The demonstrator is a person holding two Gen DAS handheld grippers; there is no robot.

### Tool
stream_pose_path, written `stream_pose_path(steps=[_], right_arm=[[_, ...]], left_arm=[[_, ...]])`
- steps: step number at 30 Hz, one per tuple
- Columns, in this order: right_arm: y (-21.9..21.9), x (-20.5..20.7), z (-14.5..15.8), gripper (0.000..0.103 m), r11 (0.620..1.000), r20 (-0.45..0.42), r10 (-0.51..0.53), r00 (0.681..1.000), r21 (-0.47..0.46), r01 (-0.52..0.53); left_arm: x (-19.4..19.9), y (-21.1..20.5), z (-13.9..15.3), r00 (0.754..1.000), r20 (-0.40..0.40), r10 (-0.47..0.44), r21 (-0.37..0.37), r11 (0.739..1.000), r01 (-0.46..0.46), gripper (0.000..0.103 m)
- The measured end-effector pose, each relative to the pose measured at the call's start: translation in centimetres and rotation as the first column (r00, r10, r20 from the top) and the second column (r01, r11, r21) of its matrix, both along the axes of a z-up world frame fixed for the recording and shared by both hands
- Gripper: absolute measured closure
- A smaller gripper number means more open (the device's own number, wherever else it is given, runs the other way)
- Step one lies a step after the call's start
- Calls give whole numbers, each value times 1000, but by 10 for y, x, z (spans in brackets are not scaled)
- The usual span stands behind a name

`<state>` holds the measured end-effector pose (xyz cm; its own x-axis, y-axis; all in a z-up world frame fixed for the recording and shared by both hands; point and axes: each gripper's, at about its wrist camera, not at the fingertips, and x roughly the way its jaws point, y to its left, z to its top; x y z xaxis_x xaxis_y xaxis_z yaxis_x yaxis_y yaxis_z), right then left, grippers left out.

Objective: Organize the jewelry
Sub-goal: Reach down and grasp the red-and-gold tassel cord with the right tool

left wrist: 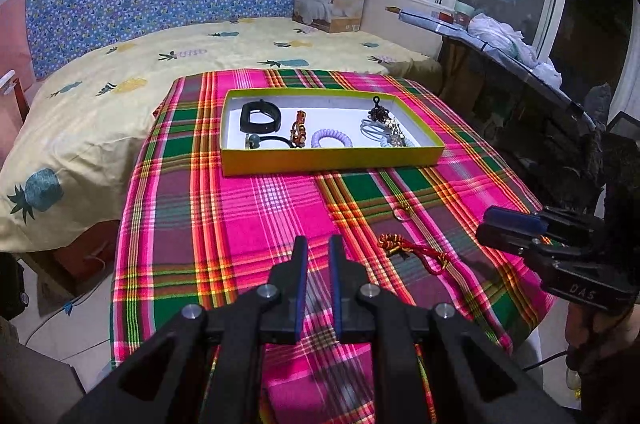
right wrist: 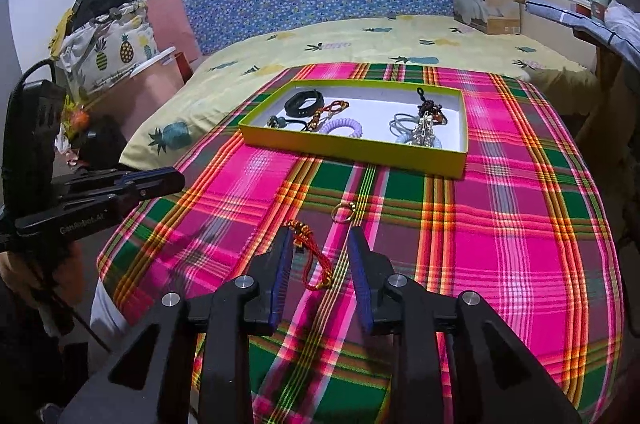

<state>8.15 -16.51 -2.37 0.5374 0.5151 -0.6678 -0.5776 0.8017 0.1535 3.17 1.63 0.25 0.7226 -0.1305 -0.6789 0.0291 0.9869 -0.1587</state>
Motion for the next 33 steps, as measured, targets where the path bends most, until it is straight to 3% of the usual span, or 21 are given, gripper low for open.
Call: stream_pose_path(steps=[23,33], right_arm=[[43,20,-43,74,988,-75,104,992,-110,-112],[56,26,-49,74,976,-49,107,993,-183,-114]], left_arm=[[7,9,-10,1000,-24,16,-14,1000,-16,92],[13,10,-14,999,-33,17,-20,1000,-18,92]])
